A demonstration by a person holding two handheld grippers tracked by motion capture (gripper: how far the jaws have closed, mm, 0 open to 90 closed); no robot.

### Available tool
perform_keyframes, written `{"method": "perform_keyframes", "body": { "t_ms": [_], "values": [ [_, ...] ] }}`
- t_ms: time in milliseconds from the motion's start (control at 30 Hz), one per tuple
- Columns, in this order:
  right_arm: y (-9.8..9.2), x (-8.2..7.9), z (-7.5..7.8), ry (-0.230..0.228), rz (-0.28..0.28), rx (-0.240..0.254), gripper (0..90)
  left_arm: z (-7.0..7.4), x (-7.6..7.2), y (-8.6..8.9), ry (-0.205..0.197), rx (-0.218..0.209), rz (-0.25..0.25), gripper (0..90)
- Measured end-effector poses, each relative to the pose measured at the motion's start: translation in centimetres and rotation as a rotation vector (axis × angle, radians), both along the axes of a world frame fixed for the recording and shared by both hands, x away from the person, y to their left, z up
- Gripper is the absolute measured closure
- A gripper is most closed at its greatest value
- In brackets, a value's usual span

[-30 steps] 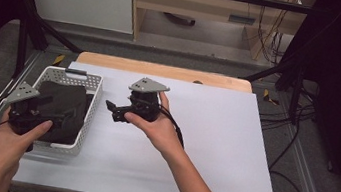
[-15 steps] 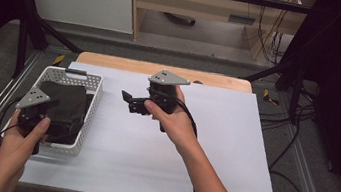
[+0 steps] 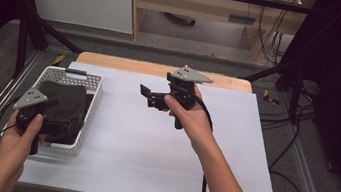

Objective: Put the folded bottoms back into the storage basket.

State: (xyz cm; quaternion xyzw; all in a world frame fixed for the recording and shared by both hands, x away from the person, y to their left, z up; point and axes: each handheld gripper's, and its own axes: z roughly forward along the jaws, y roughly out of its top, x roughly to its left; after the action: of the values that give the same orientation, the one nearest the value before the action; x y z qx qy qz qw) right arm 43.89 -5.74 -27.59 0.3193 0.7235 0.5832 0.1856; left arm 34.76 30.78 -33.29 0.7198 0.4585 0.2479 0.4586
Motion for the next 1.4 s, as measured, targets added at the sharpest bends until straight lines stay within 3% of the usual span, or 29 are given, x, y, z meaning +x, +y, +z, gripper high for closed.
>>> {"method": "perform_keyframes", "body": {
  "t_ms": [300, 400, 667, 967, 1400],
  "values": [
    [-2.2, 0.3, 0.2, 0.006, -0.021, 0.036, 3.6, -0.4, -0.1, 0.2, 0.001, 0.005, 0.000, 5.3],
    [-2.8, 0.5, 0.2, -0.004, -0.055, 0.047, 3.5, -0.4, -0.3, 0.3, -0.022, 0.009, -0.004, 4.4],
    [-4.8, 1.1, 0.1, 0.011, -0.120, 0.041, 4.3, -0.6, -0.3, 0.3, -0.028, 0.019, -0.006, 4.1],
    [-7.3, 1.6, -0.5, -0.022, -0.196, 0.013, 5.0, -1.1, -0.1, 0.3, -0.021, 0.050, -0.041, 4.1],
    [-11.2, 1.4, -1.6, -0.019, -0.248, 0.022, 5.6, -1.9, 0.1, 0.6, -0.002, 0.031, -0.031, 4.1]
  ]
}}
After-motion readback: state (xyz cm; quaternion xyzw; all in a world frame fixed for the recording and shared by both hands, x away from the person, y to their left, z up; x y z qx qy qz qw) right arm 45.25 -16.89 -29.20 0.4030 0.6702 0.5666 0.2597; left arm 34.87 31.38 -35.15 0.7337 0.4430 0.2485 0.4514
